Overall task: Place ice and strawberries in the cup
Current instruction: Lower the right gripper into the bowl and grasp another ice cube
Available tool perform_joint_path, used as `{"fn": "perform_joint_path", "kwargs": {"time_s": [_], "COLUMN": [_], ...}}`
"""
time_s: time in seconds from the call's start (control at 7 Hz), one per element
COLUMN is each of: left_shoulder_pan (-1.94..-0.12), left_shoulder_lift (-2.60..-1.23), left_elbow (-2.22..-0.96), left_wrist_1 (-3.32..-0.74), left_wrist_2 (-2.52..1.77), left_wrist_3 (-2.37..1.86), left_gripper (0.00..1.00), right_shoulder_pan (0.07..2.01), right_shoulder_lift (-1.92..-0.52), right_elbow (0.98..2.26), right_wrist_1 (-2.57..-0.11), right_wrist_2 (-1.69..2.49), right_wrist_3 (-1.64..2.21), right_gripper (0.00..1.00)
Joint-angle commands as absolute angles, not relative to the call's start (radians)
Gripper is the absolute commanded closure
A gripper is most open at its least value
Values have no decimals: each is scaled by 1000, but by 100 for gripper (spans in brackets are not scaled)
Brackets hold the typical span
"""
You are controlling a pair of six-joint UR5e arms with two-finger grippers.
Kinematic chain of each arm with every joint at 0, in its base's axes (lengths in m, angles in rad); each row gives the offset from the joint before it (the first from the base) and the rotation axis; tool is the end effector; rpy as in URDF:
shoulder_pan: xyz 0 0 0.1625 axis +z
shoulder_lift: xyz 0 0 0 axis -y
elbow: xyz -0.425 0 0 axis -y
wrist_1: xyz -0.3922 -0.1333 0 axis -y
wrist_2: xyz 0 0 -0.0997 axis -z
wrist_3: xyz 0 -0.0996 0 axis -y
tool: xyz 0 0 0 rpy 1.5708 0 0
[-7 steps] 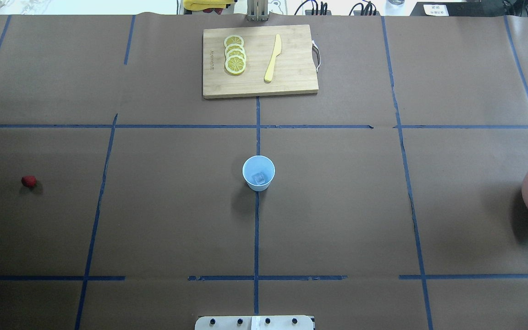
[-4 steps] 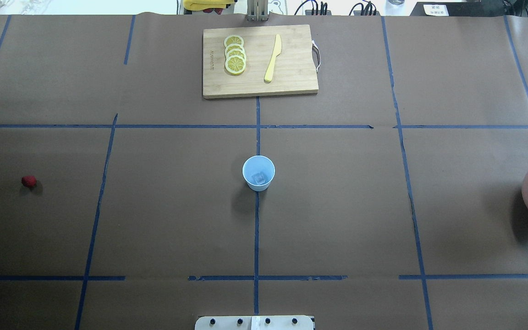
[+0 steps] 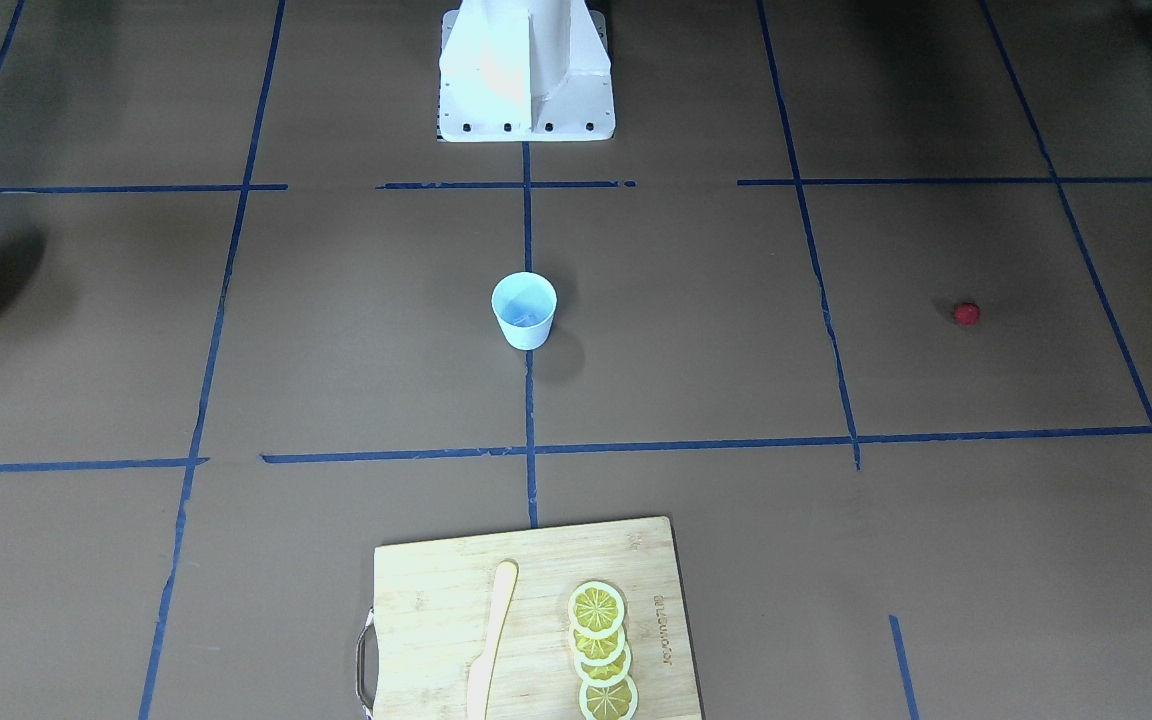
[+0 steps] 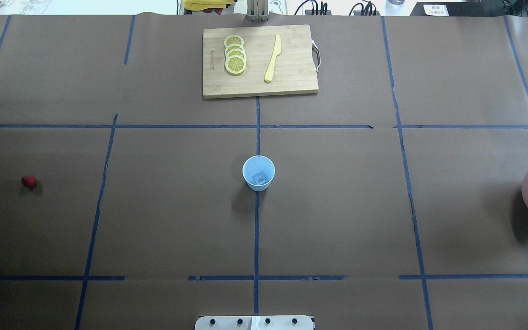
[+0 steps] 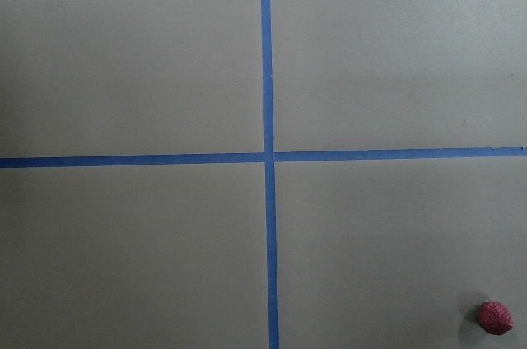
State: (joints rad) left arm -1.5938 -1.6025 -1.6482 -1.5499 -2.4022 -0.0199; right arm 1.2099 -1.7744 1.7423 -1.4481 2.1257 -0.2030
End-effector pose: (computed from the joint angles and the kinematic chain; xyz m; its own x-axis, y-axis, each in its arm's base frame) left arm -0.0714 -0.5071 0.6026 0.6746 0.0298 -0.7376 0.0363 0.9966 0.0734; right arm -0.0702 -0.4149 0.6666 0.6915 -0.5255 0.4957 0.5014 0.8431 0.1944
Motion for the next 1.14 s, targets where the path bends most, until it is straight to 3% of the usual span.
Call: {"fn": "perform_joint_path", "kwargs": {"time_s": [0.0, 0.14, 0.57, 1.0], "left_shoulder_pan": [-1594, -1594, -1594, -1594], "left_shoulder_lift": [-1601, -1601, -1601, -1601], "left_elbow": [-1649, -1649, -1649, -1655], "left_wrist_1": [-1549, -1549, -1548, -1548], "left_wrist_2": [-2402, -2402, -2402, -2402], "left_wrist_3": [-20, -20, -20, -20], "left_gripper": [0, 0, 0, 0], "right_shoulder_pan": [1209, 1209, 1209, 1213], "right_shoulder_lift": [-1772, -1773, -1778, -1776], "right_elbow": [1740, 1740, 1744, 1794], "right_wrist_1": [-1448, -1448, -1445, -1450], "right_wrist_2": [2125, 2125, 2129, 2138], "right_wrist_3": [-203, -202, -202, -202], "right_gripper": [44, 50, 98, 100]}}
